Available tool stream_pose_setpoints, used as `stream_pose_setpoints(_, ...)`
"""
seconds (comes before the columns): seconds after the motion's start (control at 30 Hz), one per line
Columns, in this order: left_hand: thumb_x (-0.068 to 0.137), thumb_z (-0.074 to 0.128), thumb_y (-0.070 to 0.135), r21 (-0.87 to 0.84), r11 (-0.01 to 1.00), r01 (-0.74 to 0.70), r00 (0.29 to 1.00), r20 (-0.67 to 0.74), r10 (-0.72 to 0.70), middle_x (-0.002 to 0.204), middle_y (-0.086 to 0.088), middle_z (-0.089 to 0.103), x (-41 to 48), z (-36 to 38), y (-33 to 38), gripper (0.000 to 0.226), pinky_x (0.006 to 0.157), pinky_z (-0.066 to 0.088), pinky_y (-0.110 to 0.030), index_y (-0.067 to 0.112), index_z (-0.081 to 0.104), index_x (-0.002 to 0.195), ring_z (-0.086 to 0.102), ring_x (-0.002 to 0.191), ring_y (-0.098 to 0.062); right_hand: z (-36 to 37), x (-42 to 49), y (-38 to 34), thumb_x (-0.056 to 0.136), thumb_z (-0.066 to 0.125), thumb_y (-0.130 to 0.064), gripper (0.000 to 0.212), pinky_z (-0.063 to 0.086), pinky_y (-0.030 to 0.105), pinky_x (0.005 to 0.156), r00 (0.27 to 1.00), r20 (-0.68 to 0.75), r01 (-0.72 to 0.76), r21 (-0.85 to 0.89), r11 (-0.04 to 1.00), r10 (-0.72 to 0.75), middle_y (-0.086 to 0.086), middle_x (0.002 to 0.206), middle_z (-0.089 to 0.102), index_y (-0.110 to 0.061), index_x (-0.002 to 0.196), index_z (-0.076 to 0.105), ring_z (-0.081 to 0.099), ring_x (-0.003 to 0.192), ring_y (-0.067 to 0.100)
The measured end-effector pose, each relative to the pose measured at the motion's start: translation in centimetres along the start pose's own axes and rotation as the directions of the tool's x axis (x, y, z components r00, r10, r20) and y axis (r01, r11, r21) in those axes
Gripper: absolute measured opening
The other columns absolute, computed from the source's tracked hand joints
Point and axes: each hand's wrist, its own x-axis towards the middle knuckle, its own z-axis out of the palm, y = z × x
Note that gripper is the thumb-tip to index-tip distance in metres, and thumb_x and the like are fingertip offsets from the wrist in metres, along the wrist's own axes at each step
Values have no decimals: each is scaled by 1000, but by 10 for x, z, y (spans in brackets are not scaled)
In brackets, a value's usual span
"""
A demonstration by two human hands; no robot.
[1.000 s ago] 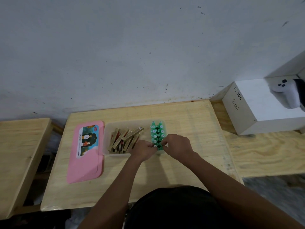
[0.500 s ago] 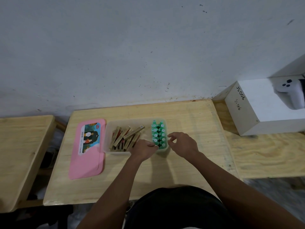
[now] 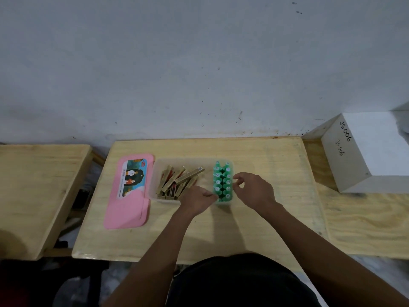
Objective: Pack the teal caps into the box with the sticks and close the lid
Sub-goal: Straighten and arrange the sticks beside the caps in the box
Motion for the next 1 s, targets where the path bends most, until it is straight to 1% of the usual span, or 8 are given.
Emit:
stream_pose_setpoints(0.1,82,65,39,-160,986,-37,998,-53,29,83,-2,76,0,-8,-7,24,79,53,-35,20,77,89,69,81,-16,-2,7,-10,92,54,-36,28,49,27,76,995,-61,76,-41,996,-78,-16,107,69,-34,118,64,65,92,10)
stream_pose_setpoints(0.23,86,63,27,-213,972,-101,927,-374,14,80,-1,72,0,-29,-27,22,69,47,-22,14,75,99,63,71,-9,3,17,-33,92,54,-36,26,46,25,73,981,-39,188,-9,982,-188,-16,107,69,-34,115,66,64,93,10)
stream_pose_setpoints(0.33,87,62,28,-176,983,-46,810,-583,-66,101,-9,67,5,-51,-53,30,84,52,-35,12,69,110,62,95,-25,15,22,-52,91,56,-38,24,47,25,72,979,16,203,35,979,-204,-16,103,70,-35,111,68,64,90,9)
stream_pose_setpoints(0.4,87,61,30,-163,986,26,771,-625,-123,116,-13,60,9,-64,-73,37,91,49,-40,11,62,119,56,108,-30,26,25,-64,90,57,-37,22,48,25,72,976,72,204,48,978,-207,-16,101,70,-35,108,69,64,88,8)
stream_pose_setpoints(0.53,90,60,26,-248,967,64,837,-515,-187,126,-17,58,21,-83,-111,41,96,44,-36,5,57,125,54,116,-29,52,30,-89,90,58,-35,21,50,27,76,957,189,217,44,975,-221,-13,105,70,-31,107,70,63,93,8)
stream_pose_setpoints(0.73,91,60,23,-241,969,-50,957,-289,-22,97,-10,73,35,-105,-136,28,73,44,-18,3,70,108,63,80,-13,95,40,-134,89,53,-34,27,50,28,83,950,280,152,-34,988,-136,-12,110,70,-33,110,69,64,102,14)
stream_pose_setpoints(0.87,91,60,22,-252,961,-117,973,-222,61,76,-7,68,41,-115,-143,25,51,38,-4,3,72,102,55,58,0,117,49,-163,91,51,-34,27,51,31,77,969,227,117,-66,991,-99,-7,108,71,-33,112,68,65,97,19)
stream_pose_setpoints(1.0,94,56,20,-245,954,-174,979,-147,141,77,-4,66,43,-120,-152,23,51,39,-1,7,72,102,52,58,-4,135,62,-182,90,49,-40,29,53,32,70,992,116,-21,-169,985,41,-2,86,71,-25,95,73,67,82,22)
